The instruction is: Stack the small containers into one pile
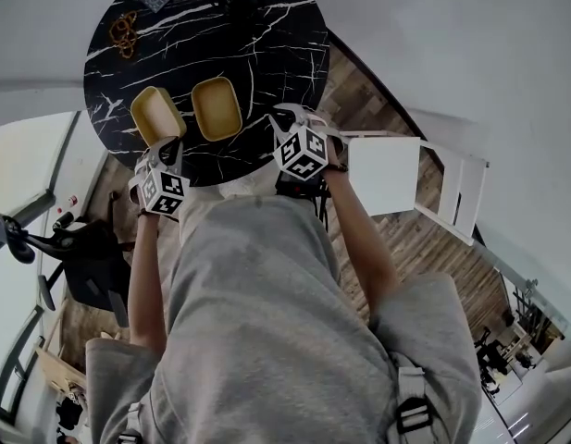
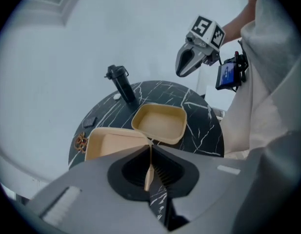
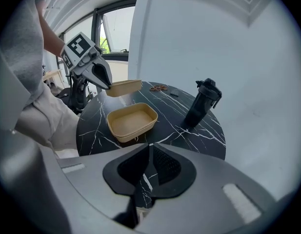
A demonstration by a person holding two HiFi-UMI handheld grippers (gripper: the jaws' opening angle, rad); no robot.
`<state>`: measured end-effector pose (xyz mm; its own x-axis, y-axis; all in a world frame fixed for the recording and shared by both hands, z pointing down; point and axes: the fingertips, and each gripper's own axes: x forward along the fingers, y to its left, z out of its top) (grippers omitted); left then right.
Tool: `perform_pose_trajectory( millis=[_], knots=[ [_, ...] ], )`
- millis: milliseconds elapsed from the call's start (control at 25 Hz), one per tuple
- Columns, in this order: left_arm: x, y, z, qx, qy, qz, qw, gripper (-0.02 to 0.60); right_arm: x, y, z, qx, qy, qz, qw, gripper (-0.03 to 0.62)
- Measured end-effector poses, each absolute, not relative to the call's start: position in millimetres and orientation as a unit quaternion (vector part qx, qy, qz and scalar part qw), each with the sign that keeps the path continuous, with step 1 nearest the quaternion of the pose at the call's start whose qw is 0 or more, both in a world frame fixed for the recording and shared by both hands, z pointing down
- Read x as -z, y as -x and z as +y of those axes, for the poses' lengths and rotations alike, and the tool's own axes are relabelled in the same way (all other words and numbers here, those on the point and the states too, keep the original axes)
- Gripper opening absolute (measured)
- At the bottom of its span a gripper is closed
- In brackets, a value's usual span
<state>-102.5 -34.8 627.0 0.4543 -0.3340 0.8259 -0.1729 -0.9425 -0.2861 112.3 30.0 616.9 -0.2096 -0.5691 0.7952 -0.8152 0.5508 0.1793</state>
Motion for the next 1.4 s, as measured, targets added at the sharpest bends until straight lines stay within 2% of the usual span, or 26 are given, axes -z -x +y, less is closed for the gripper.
perform_pose_trajectory(
  millis=[440,800,1240,1400],
  knots=[
    [-594.9,28.2,1.6,0.462,0.870,0.079,0.151,0.014,-617.2,-127.4,41.5,-0.150,-0.464,-0.755,0.438,0.040],
    [-610.0,3.8,23.7,0.460,0.875,0.049,0.143,0.016,-623.6,-134.9,57.2,-0.166,-0.467,-0.750,0.438,0.040],
    [-635.7,-5.4,32.3,0.474,0.875,0.025,0.097,0.025,-625.1,-141.4,66.7,-0.175,-0.474,-0.742,0.440,0.040],
    [-634.4,-5.6,38.1,0.471,0.877,0.022,0.096,0.054,-626.0,-141.5,68.6,-0.177,-0.475,-0.742,0.439,0.040]
  ],
)
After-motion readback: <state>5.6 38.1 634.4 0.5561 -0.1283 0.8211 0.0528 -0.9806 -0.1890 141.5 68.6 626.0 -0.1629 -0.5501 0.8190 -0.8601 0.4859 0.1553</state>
